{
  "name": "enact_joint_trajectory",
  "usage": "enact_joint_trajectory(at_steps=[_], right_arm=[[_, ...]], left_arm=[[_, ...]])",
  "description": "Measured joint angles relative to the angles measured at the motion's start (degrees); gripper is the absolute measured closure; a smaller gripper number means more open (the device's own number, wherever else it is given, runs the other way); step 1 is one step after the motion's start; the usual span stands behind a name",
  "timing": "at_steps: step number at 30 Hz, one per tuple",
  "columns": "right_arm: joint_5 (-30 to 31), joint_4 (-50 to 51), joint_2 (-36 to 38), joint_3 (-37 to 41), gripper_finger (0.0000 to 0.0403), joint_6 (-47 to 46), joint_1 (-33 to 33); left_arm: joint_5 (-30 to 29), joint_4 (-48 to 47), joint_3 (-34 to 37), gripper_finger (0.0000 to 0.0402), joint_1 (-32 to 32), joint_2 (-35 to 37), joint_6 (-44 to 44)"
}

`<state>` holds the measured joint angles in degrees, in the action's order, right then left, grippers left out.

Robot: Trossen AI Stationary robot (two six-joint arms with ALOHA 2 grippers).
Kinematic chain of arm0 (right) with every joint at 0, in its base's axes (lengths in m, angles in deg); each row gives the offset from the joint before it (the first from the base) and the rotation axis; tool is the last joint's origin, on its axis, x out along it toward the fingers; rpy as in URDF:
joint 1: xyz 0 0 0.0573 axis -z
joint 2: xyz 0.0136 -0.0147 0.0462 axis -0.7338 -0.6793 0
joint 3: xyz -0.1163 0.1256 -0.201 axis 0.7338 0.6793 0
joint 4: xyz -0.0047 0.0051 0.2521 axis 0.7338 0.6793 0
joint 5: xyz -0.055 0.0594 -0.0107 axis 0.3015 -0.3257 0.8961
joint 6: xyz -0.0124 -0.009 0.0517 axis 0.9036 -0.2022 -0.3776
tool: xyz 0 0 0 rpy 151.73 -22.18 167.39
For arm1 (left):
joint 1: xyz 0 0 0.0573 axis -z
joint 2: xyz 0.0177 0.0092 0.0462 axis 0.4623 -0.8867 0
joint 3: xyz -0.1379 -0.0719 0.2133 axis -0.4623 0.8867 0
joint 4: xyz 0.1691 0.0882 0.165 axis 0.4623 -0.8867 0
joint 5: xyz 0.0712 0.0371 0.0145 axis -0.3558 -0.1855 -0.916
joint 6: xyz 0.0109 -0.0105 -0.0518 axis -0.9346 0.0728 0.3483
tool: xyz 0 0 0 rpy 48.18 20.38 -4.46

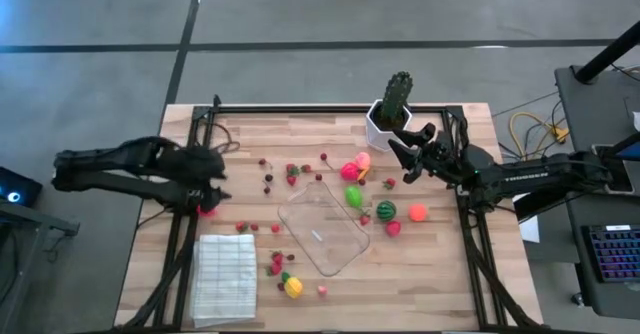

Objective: Pick and placing Produce into tupperware
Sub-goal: Put the red tomato into the transparent bin

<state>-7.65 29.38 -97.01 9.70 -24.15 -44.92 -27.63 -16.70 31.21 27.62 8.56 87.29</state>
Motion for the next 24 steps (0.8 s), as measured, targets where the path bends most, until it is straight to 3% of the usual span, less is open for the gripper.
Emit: enact_joint_trajectory(at_steps=[4,7,11,18,24], right_arm=[[0.0,0.0,0.0,0.0,0.0202,0.0,0.0],[0.0,0.0,-0.1,0.0,0.0202,0.0,0.0],[-0.1,0.2,-0.2,0.0,0.0202,-0.1,0.0],[-0.4,3.1,-0.1,0.0,0.0202,-3.0,0.0],[-0.7,5.7,-0.3,0.0,0.0202,-3.0,0.0]], left_arm=[[7.7,1.6,-0.5,0.012,0.0,-7.5,0.3],[8.0,1.2,-0.3,0.012,0.0,-12.5,-4.6],[9.2,-0.8,-0.4,0.012,0.0,-17.3,-4.7],[17.9,-3.7,-0.4,0.012,0.0,-24.6,-5.1],[17.0,-4.4,-0.4,0.012,0.0,-28.9,-7.8]])
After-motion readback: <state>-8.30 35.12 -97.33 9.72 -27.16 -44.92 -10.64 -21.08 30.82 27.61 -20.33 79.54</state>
